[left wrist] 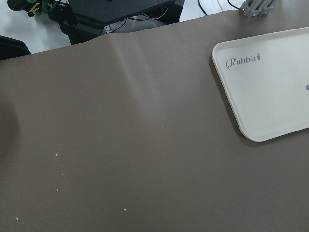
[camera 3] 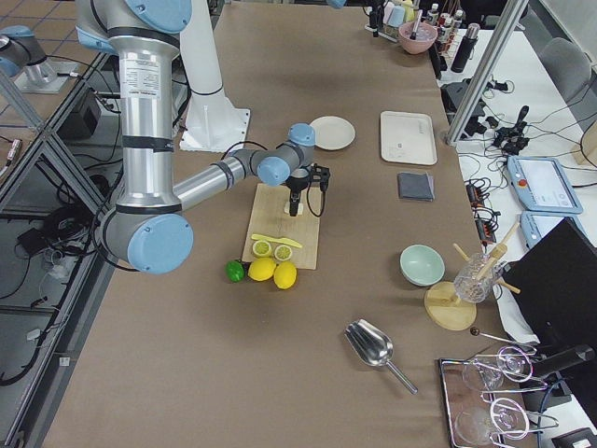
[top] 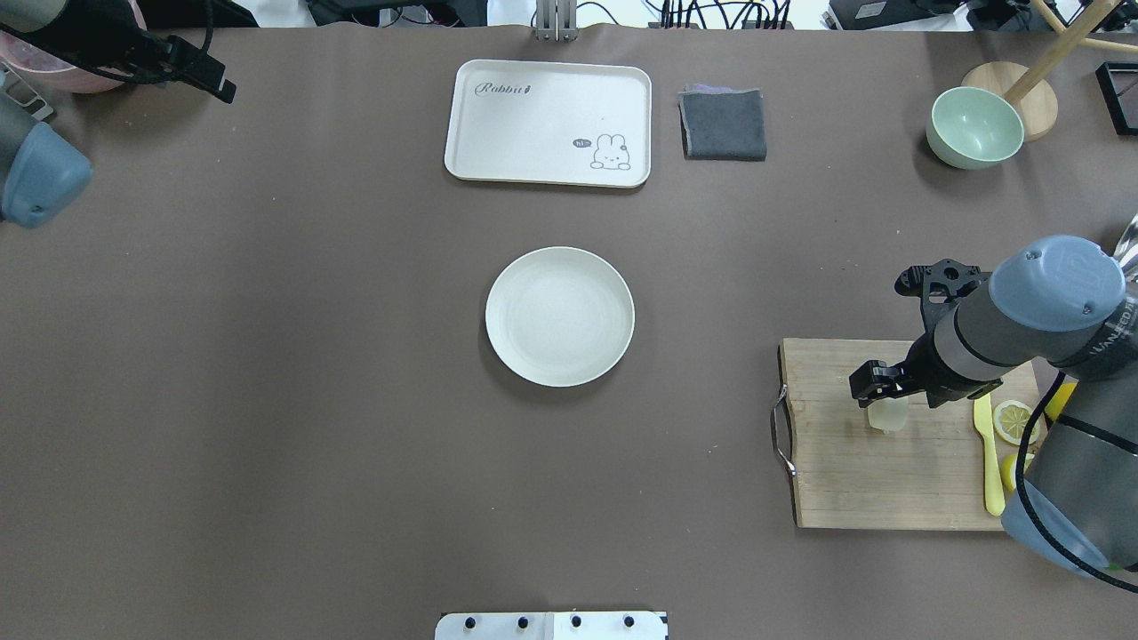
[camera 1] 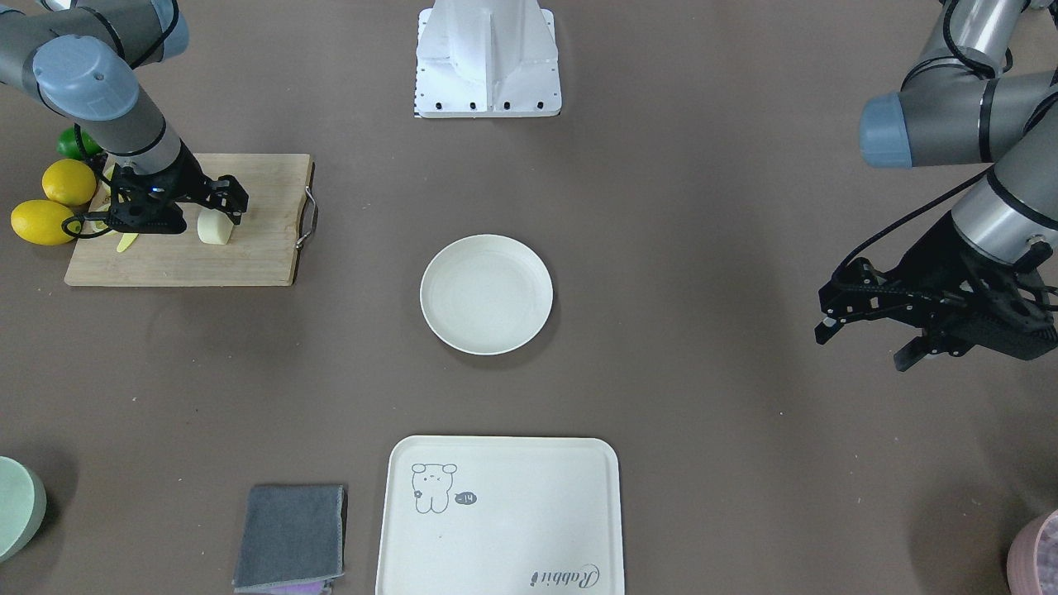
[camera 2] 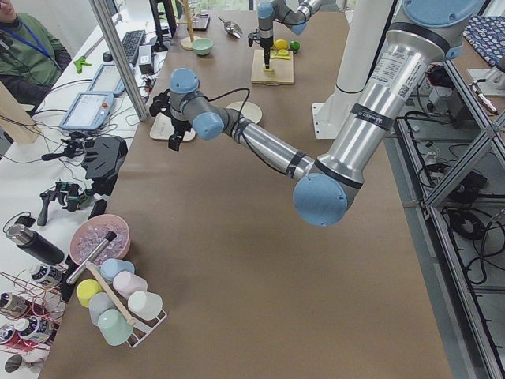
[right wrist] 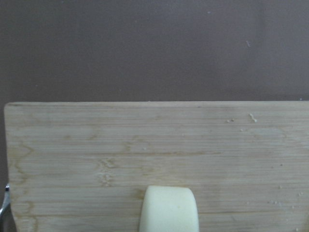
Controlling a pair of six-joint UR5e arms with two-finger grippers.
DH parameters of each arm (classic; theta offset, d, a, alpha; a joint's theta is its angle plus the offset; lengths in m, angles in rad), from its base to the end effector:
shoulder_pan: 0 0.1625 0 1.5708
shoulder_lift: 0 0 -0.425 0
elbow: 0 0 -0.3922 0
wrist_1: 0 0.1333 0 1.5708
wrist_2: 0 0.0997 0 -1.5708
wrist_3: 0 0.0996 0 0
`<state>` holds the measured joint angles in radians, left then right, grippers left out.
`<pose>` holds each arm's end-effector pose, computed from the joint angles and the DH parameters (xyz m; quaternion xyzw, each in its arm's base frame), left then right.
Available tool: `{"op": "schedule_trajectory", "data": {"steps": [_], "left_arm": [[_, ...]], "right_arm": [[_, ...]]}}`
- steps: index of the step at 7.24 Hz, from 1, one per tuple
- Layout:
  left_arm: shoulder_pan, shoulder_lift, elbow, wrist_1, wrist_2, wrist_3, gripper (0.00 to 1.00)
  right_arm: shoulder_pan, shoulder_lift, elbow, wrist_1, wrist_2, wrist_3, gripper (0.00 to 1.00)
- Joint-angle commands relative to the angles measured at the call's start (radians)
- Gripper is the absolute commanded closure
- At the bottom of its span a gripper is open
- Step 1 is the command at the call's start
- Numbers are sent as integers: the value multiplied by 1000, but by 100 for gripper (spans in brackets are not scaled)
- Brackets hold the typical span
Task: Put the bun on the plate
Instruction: 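Move the right gripper down over the pale bun on the cutting board, then close the right gripper on the bun and lift it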
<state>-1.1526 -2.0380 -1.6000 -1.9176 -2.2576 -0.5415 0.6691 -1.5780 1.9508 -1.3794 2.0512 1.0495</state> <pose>0.2040 -0.6317 0.3319 0.2000 0.4504 0.0846 0.8660 -0.3331 -0.3747 0.4660 -0.0376 -0.3520 0.0028 0.9352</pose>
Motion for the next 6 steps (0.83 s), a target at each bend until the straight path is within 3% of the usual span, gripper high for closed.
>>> {"op": "schedule_trajectory", "data": {"steps": [1, 2, 3, 6], "left_arm": [[1, 19, -5, -4, 1, 0, 2], [1, 24, -5, -6, 4, 0, 2], [2, 30, -6, -8, 38, 2, 2], [1, 32, -18, -8, 36, -1, 2]], "right_arm": [[-2, -2, -3, -1, -3, 1, 69], [-2, 9, -3, 0, -3, 1, 90], [0, 10, 2, -1, -3, 0, 100], [93, 29, 57, -7, 4, -9, 100]]}}
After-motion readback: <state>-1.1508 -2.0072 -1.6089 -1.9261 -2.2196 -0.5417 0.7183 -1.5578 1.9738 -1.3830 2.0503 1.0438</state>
